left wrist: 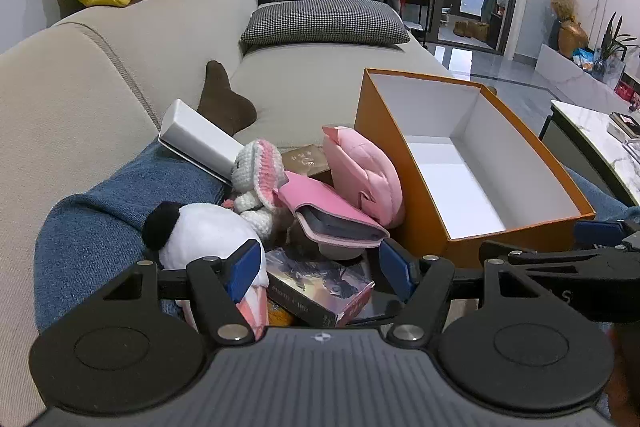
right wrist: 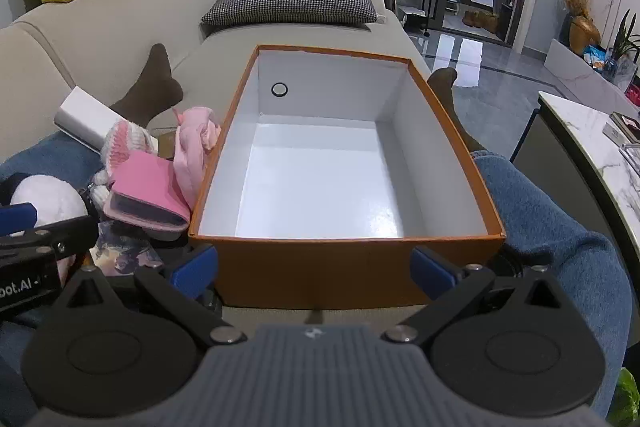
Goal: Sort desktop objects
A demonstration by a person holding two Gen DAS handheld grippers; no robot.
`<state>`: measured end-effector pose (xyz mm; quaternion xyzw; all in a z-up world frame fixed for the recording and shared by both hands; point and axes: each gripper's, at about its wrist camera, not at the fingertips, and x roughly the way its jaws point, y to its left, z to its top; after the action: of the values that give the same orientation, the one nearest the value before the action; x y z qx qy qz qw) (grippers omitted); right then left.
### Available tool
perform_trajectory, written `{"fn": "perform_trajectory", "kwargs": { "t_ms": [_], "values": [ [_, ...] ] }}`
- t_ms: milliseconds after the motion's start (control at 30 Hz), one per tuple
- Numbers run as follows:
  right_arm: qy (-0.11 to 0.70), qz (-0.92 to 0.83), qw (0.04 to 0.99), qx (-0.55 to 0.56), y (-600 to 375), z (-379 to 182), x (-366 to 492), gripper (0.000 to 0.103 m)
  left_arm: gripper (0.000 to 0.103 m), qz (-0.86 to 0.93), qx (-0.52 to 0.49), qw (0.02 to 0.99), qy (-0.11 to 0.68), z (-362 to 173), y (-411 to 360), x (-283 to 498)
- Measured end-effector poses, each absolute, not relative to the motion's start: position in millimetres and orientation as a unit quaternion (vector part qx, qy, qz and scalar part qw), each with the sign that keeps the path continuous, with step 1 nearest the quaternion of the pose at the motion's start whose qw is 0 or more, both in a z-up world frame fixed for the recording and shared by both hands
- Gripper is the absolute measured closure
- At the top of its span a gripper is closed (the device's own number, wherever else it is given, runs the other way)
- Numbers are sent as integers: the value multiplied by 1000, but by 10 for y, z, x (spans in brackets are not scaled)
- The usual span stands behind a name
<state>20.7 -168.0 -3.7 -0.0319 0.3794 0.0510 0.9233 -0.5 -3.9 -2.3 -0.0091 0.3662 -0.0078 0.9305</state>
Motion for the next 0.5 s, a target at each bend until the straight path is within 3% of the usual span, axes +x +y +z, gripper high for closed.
{"fn": "perform_trajectory", "kwargs": {
  "t_ms": [500],
  "values": [
    [380, 46, 923, -41, -1672, -44, 213, 1, 26, 0, -4, 924, 382, -83, -44, 18]
  ]
}}
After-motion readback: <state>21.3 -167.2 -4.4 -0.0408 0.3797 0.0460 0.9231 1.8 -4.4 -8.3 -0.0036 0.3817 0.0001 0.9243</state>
